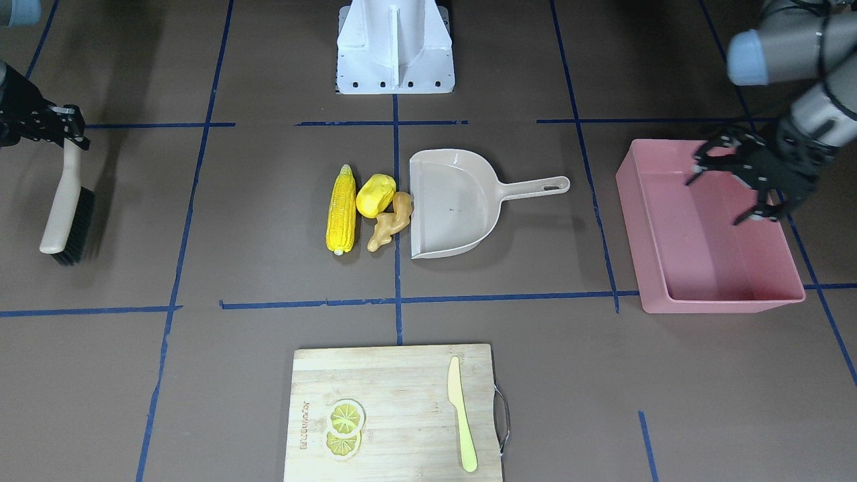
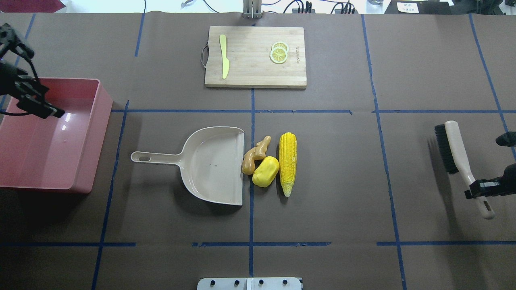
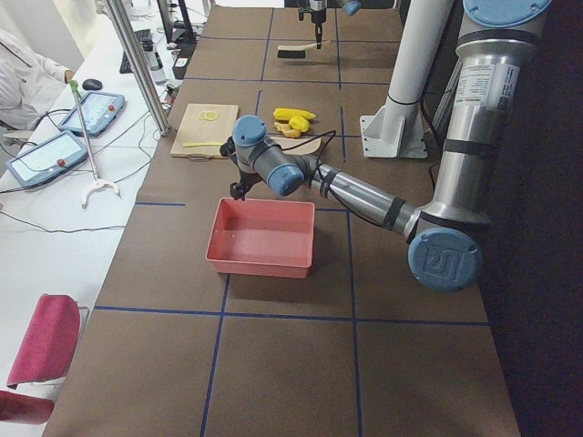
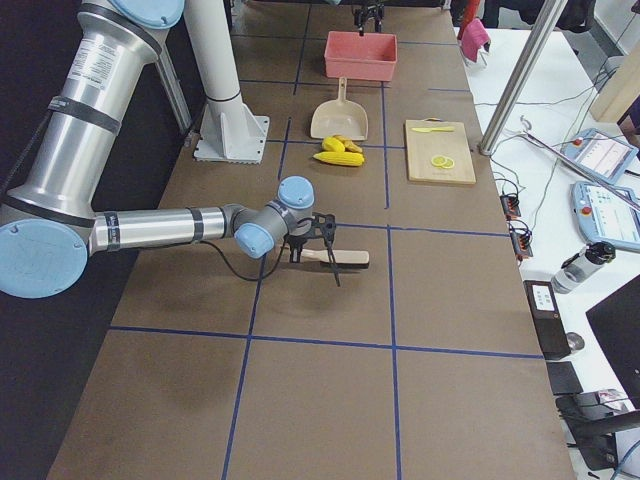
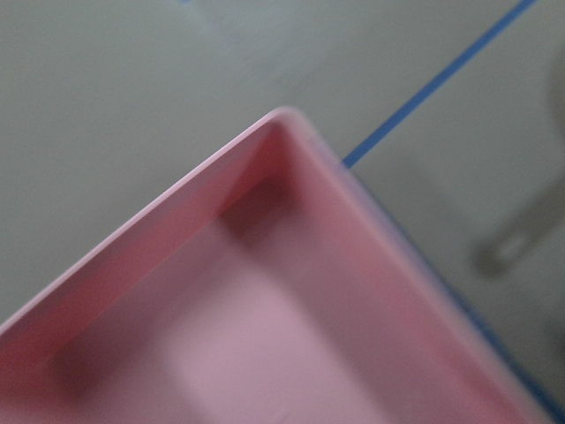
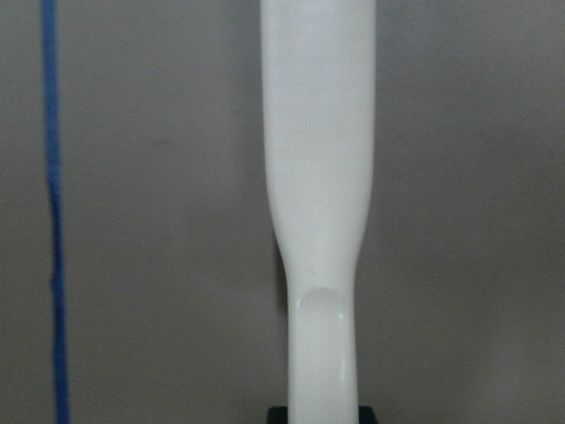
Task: Sweep and dump trash into bin
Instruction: 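Grasp the dustpan handle with left gripper while right brings brush beside vegetables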
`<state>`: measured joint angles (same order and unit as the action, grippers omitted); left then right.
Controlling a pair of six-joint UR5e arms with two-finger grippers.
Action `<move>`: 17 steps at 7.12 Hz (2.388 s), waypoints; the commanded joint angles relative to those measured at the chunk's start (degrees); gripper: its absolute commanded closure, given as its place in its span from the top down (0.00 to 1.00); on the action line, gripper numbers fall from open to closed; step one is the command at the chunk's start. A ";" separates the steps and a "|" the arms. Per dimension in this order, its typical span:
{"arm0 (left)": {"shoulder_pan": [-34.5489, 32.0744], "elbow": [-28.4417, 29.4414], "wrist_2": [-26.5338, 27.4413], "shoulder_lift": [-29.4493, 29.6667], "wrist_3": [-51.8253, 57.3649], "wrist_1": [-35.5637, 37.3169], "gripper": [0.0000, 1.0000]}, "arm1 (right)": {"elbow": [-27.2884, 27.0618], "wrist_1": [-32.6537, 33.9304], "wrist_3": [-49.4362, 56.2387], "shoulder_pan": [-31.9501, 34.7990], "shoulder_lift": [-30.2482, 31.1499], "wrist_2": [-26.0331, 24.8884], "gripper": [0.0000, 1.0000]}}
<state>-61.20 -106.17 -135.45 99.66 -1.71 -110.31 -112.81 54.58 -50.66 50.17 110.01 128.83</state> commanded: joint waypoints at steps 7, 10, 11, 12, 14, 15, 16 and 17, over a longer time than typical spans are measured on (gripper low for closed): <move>19.37 3.40 13.19 10.82 26.72 4.67 0.99 | -4.35 25.72 -10.51 -12.01 -30.88 -8.76 0.00; 22.33 6.15 13.46 12.14 26.50 4.75 0.99 | -4.44 26.28 -15.51 -14.92 -31.70 -11.67 0.00; 22.70 7.02 13.37 12.23 26.41 4.75 0.99 | -4.44 26.19 -15.61 -15.36 -31.87 -12.20 0.00; 23.49 7.90 13.46 12.23 26.41 4.75 0.98 | -4.35 26.28 -15.61 -16.06 -31.70 -13.33 0.01; 23.76 7.91 13.37 12.23 26.23 4.75 0.63 | -4.26 26.37 -15.61 -16.68 -31.53 -13.87 0.01; 23.59 7.47 13.63 12.23 26.75 4.67 0.37 | -4.09 26.37 -15.70 -16.95 -31.53 -13.96 0.01; 23.06 6.95 13.72 12.14 26.76 4.49 0.05 | -3.91 26.37 -17.70 -18.34 -31.44 -14.22 0.01; 23.06 7.03 14.68 12.23 26.93 4.31 0.00 | -3.74 26.37 -18.68 -20.44 -31.61 -15.70 0.01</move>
<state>-37.96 -98.99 -121.54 111.85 25.03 -105.79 -116.76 80.94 -67.94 31.82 78.50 114.37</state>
